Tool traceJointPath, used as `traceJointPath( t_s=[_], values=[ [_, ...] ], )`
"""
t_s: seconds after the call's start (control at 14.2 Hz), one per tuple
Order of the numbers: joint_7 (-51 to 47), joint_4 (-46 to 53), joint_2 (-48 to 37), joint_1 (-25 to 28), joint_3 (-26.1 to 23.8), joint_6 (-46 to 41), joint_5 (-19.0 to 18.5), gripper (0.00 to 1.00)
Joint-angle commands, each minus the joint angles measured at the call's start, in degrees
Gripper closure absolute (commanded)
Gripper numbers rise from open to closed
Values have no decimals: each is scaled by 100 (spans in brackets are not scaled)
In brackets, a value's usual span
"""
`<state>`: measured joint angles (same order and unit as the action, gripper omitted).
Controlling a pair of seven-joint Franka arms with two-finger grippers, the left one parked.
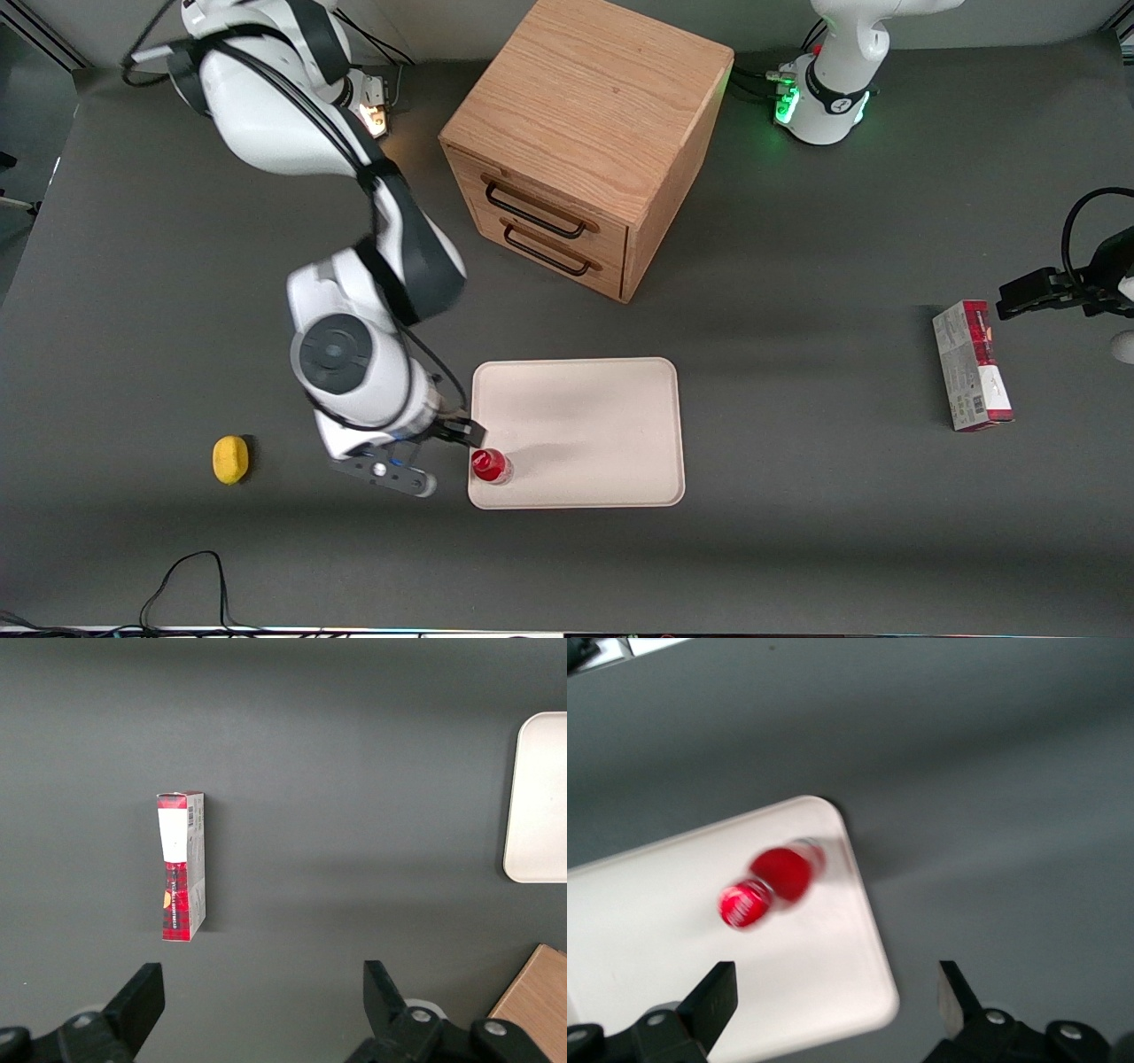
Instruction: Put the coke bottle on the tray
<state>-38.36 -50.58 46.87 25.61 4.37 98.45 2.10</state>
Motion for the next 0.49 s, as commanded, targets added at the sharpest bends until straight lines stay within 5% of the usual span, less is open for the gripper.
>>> traceJointPath(
  t_s=[0.0,0.21,0.42],
  values=[
    [1160,-2265,-1913,-363,-7,-2,272,0],
    [2435,-3928,-3434,-837,63,-1,318,0],
    [3629,-4924,-4482,-865,695,-89,309,0]
  ],
)
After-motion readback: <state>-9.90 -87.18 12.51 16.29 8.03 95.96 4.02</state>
